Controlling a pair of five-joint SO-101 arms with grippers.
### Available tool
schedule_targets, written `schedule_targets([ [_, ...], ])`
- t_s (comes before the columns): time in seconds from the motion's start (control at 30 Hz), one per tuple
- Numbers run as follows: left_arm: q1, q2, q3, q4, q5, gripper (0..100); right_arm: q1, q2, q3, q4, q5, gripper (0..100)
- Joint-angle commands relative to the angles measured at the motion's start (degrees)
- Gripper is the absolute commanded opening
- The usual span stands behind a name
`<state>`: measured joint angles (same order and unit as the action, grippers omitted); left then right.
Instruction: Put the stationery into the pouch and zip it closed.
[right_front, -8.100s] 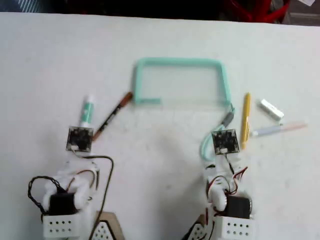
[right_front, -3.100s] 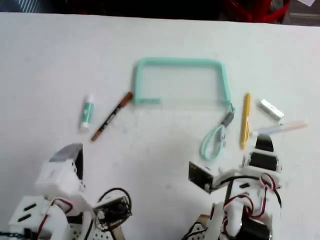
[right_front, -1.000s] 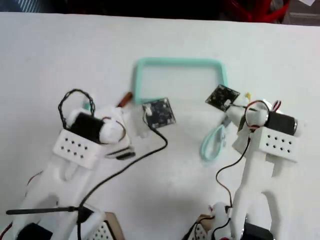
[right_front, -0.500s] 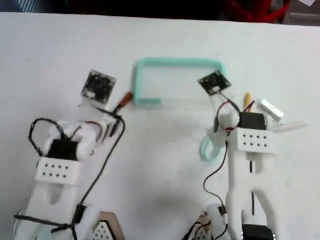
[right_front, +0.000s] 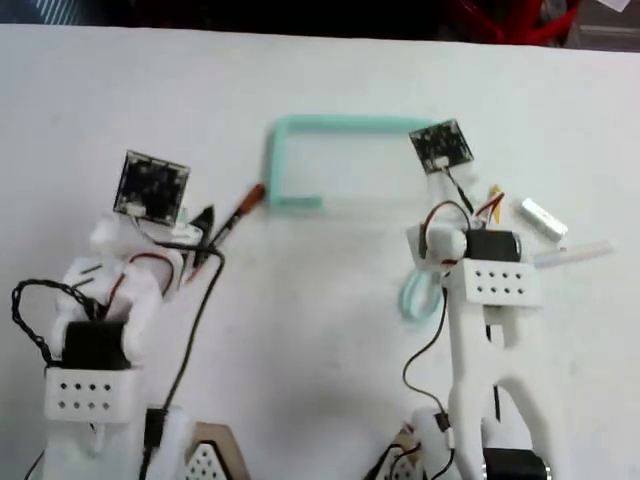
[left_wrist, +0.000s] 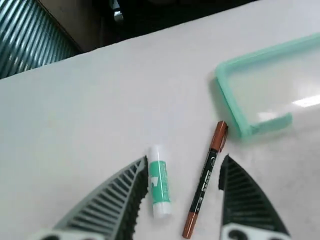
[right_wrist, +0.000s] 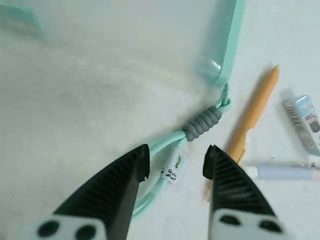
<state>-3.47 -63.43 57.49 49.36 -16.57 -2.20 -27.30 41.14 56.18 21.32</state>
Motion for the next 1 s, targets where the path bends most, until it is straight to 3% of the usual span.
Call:
schedule_targets([
  [0.0,0.8,-0.6,4.0,-4.5,-2.5,23,0.1,-0.5,3.4,-5.1,-1.4,18.4],
  [0.13,1.5,-0.7,7.1,-8.9,-3.0,23,0.5,-0.8,5.4,-7.7,-1.9,18.4],
  [0.47,-0.6,-0.7,7.5,-9.5,-2.4,23,0.6,-0.6,5.7,-6.0,-2.6,18.3],
  [0.63,-0.4,-0.7,7.2,-9.2,2.7,16,0.6,-0.3,5.7,-6.2,-12.9,10.0],
  [0.73,-0.4,-0.7,7.2,-9.5,2.7,15,0.7,-0.3,5.7,-6.2,-11.1,6.6],
  [0.97,-0.4,-0.5,7.6,-9.6,2.7,15,1.1,-0.3,9.1,-10.2,-5.7,11.1],
])
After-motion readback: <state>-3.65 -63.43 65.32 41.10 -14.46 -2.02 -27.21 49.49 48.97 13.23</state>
